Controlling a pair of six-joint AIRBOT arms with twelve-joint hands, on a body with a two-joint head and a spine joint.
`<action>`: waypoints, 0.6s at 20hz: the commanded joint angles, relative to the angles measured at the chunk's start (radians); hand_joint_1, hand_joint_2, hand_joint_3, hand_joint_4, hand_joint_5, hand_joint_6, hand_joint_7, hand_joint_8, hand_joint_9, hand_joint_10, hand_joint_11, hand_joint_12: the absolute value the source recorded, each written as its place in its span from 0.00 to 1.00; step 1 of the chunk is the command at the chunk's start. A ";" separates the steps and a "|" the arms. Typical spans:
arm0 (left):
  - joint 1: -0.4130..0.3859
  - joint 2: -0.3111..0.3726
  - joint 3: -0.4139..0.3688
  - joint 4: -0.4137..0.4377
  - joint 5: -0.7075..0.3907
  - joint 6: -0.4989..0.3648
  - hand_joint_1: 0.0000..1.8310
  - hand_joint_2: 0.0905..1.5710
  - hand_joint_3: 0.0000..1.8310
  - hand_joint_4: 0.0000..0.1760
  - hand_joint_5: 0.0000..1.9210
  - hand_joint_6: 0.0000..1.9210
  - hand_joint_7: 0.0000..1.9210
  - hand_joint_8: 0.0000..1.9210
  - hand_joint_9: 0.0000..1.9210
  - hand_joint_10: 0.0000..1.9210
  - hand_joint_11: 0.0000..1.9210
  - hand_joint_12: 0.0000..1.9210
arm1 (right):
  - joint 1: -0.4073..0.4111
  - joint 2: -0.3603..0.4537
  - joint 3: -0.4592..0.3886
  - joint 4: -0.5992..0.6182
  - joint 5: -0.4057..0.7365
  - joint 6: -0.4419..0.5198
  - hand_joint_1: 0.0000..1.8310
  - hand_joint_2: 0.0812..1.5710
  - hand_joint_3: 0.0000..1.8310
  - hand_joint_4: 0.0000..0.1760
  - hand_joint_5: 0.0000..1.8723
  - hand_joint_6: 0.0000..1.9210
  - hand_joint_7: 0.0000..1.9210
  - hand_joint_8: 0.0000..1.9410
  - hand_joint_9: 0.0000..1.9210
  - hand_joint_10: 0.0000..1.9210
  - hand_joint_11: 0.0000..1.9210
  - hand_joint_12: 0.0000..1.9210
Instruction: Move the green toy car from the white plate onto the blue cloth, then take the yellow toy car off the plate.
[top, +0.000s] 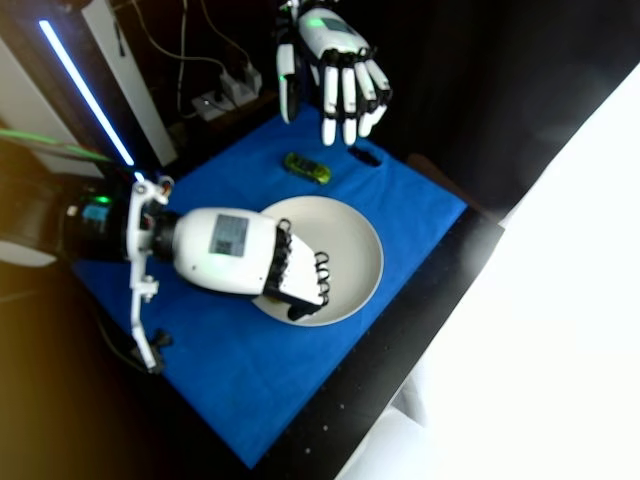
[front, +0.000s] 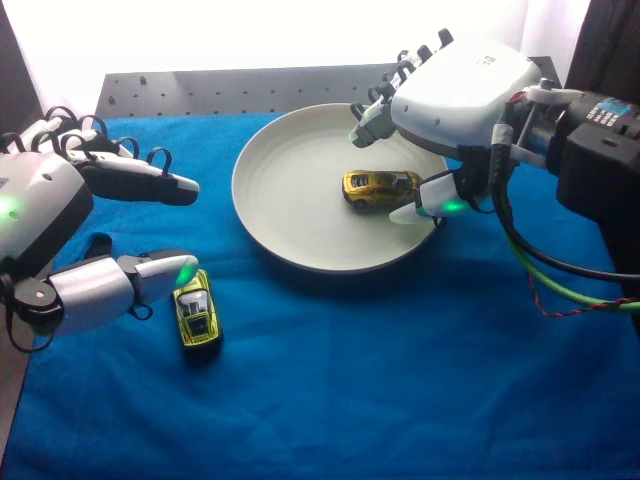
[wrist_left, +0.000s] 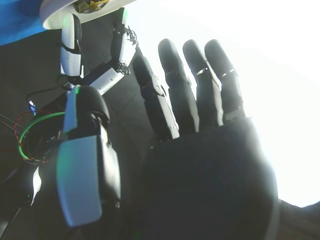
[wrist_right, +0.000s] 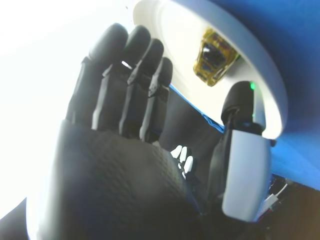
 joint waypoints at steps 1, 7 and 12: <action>-0.009 -0.001 0.000 0.025 -0.123 -0.002 0.33 0.70 0.00 0.57 0.43 0.00 0.37 0.04 0.15 0.41 0.00 0.77 | 0.021 -0.004 0.007 -0.001 0.107 -0.003 0.49 0.58 0.00 0.00 0.39 0.00 0.43 0.14 0.35 0.45 0.23 0.84; -0.009 -0.001 -0.001 0.025 -0.126 -0.002 0.31 0.71 0.00 0.65 0.42 0.00 0.36 0.04 0.13 0.43 0.00 0.69 | 0.021 -0.011 0.015 0.002 0.103 -0.003 0.50 0.59 0.00 0.00 0.40 0.00 0.42 0.13 0.31 0.45 0.20 0.84; -0.009 -0.001 -0.002 0.025 -0.128 -0.002 0.31 0.71 0.00 0.69 0.41 0.00 0.35 0.04 0.15 0.37 0.00 0.65 | 0.021 -0.021 0.023 0.002 0.097 -0.003 0.52 0.60 0.00 0.00 0.42 0.00 0.41 0.24 0.33 0.56 0.26 0.87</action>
